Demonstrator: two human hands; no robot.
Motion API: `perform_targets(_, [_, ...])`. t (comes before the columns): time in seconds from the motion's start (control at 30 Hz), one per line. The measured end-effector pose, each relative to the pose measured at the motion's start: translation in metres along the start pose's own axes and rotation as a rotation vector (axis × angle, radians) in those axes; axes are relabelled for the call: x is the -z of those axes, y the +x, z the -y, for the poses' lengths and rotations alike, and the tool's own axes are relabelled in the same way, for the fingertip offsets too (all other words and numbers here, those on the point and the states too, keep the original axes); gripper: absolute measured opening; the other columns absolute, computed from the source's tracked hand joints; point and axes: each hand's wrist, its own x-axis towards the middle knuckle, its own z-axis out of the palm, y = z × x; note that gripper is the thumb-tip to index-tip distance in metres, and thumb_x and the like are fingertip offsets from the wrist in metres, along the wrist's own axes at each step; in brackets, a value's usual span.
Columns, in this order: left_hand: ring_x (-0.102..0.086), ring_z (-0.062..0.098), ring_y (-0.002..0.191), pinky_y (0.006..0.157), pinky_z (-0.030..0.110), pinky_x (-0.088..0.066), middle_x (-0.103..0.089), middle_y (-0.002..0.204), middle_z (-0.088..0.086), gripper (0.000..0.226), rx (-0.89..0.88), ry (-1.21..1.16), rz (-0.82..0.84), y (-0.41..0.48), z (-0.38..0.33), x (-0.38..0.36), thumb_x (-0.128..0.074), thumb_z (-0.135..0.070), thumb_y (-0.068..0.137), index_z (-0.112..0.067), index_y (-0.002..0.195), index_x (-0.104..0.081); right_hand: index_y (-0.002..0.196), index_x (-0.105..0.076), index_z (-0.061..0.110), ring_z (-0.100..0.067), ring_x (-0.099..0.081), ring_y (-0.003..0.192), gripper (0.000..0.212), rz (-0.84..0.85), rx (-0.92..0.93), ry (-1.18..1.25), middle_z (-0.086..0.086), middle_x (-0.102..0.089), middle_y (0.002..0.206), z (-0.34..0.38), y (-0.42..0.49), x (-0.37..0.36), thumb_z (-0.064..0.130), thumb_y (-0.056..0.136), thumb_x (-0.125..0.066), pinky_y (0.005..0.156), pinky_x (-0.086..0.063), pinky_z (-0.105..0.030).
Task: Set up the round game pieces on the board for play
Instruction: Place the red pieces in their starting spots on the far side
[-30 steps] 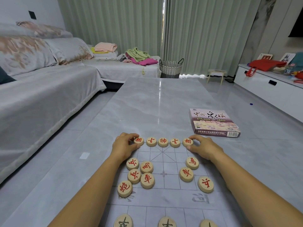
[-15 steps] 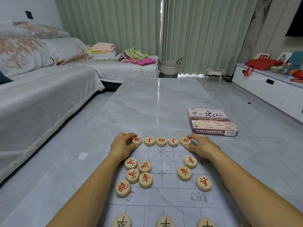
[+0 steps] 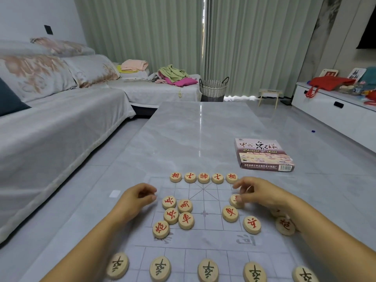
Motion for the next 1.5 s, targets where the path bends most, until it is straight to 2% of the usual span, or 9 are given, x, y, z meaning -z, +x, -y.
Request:
perform_targets(0.07, [-0.058, 0.016, 0.100, 0.091, 0.026, -0.042, -0.062, 0.103, 0.001, 0.016, -0.019, 0.017, 0.030, -0.012, 0.004, -0.001, -0.060, -0.007, 0.086, -0.018, 0.098, -0.063, 0.117, -0.052, 0.030, -0.007, -0.051, 0.092, 0.039, 0.099, -0.001, -0.124, 0.009, -0.049, 0.103, 0.003, -0.004, -0.008, 0.023, 0.082, -0.068, 0.076, -0.042, -0.016])
perform_targets(0.17, [-0.057, 0.014, 0.101, 0.095, 0.029, -0.046, -0.060, 0.105, -0.001, 0.024, -0.101, 0.077, 0.012, -0.021, 0.012, -0.005, -0.063, -0.004, 0.083, -0.028, 0.089, -0.063, 0.122, -0.052, 0.029, -0.012, -0.051, 0.098, 0.042, 0.061, 0.018, -0.187, 0.005, -0.047, 0.109, 0.007, -0.006, -0.012, 0.022, 0.083, -0.066, 0.083, -0.041, -0.020])
perform_targets(0.3, [-0.057, 0.012, 0.103, 0.090, 0.019, -0.044, -0.059, 0.107, -0.001, 0.030, -0.124, 0.033, 0.003, -0.023, 0.012, -0.005, -0.063, -0.002, 0.083, -0.032, 0.088, -0.061, 0.119, -0.054, 0.029, -0.012, -0.049, 0.099, 0.037, 0.051, 0.016, -0.205, 0.015, -0.044, 0.098, 0.007, -0.009, -0.011, 0.021, 0.084, -0.065, 0.088, -0.042, -0.023])
perform_targets(0.37, [-0.056, 0.010, 0.106, 0.096, 0.024, -0.044, -0.061, 0.110, -0.003, 0.027, -0.057, -0.073, 0.063, -0.023, 0.011, 0.000, -0.063, -0.003, 0.083, -0.028, 0.095, -0.062, 0.114, -0.055, 0.028, -0.009, -0.050, 0.092, 0.034, 0.020, 0.028, -0.226, 0.018, -0.043, 0.093, 0.007, -0.010, -0.014, 0.024, 0.082, -0.067, 0.081, -0.043, -0.020])
perform_targets(0.47, [-0.055, 0.013, 0.111, 0.098, 0.026, -0.042, -0.061, 0.113, -0.003, 0.027, -0.011, -0.113, 0.118, -0.020, 0.010, 0.006, -0.063, -0.005, 0.084, -0.024, 0.103, -0.060, 0.109, -0.056, 0.026, -0.009, -0.053, 0.088, 0.032, -0.085, 0.055, -0.293, 0.012, -0.049, 0.094, 0.004, -0.009, -0.012, 0.028, 0.079, -0.069, 0.074, -0.043, -0.019])
perform_targets(0.6, [-0.051, 0.012, 0.112, 0.096, 0.023, -0.039, -0.056, 0.117, -0.002, 0.028, -0.026, -0.023, 0.144, -0.019, 0.009, 0.004, -0.063, -0.009, 0.085, -0.026, 0.106, -0.058, 0.101, -0.057, 0.020, -0.017, -0.055, 0.087, 0.027, -0.359, -0.001, -0.132, -0.001, -0.059, 0.100, -0.011, -0.009, 0.019, 0.019, 0.077, -0.069, 0.076, -0.042, -0.027])
perform_targets(0.8, [-0.050, 0.014, 0.113, 0.099, 0.027, -0.038, -0.055, 0.119, -0.002, 0.026, -0.039, 0.011, 0.132, -0.015, 0.012, 0.005, -0.064, -0.011, 0.085, -0.029, 0.103, -0.059, 0.095, -0.059, 0.011, -0.010, -0.051, 0.073, 0.018, -0.497, -0.038, -0.020, 0.003, -0.058, 0.082, -0.026, -0.018, 0.051, 0.019, 0.082, -0.068, 0.063, -0.039, -0.022])
perform_targets(1.27, [-0.054, 0.013, 0.110, 0.098, 0.028, -0.040, -0.058, 0.117, 0.000, 0.022, -0.037, -0.029, 0.129, -0.012, 0.014, 0.003, -0.064, -0.009, 0.084, -0.024, 0.100, -0.062, 0.120, -0.059, 0.009, -0.021, -0.054, 0.108, 0.040, -0.360, -0.050, -0.207, -0.007, -0.058, 0.121, -0.021, 0.017, 0.015, 0.023, 0.083, -0.066, 0.095, -0.043, -0.032])
perform_targets(1.5, [-0.054, 0.012, 0.110, 0.098, 0.027, -0.040, -0.058, 0.116, -0.001, 0.023, -0.030, -0.045, 0.136, -0.012, 0.014, 0.003, -0.064, -0.008, 0.084, -0.022, 0.101, -0.062, 0.126, -0.056, 0.013, -0.019, -0.053, 0.109, 0.045, -0.386, -0.033, -0.140, -0.006, -0.055, 0.128, -0.020, 0.028, 0.011, 0.023, 0.083, -0.067, 0.090, -0.041, -0.026])
